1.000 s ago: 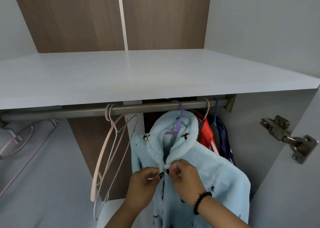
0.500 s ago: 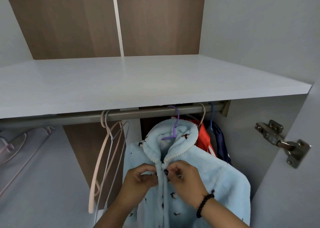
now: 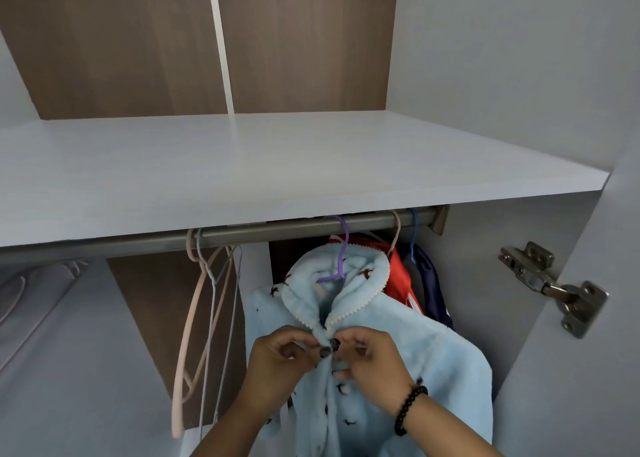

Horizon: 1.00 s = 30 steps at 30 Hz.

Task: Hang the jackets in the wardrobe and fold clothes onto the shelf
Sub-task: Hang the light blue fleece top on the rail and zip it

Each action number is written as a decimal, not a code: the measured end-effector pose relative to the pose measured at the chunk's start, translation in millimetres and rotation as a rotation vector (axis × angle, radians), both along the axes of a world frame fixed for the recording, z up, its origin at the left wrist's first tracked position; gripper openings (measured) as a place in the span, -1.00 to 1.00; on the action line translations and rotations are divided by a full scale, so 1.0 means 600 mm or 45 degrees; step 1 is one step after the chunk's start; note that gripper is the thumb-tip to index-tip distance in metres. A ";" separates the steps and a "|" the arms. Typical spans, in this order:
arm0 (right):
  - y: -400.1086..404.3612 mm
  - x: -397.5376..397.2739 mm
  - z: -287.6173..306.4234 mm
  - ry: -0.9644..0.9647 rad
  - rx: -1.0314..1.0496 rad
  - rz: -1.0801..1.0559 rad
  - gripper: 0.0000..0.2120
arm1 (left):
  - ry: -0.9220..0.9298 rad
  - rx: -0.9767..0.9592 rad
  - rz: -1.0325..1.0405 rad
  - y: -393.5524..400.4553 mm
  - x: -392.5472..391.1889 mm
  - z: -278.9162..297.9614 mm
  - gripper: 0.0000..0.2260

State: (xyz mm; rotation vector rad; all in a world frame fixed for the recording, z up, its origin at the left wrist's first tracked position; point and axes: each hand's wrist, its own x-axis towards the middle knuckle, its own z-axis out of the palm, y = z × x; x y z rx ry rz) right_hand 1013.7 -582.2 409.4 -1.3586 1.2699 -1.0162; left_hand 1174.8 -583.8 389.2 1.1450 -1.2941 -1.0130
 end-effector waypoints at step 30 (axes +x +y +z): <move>-0.023 0.018 0.004 -0.171 0.229 -0.341 -0.85 | -0.190 -0.025 0.192 -0.013 -0.035 -0.013 -0.72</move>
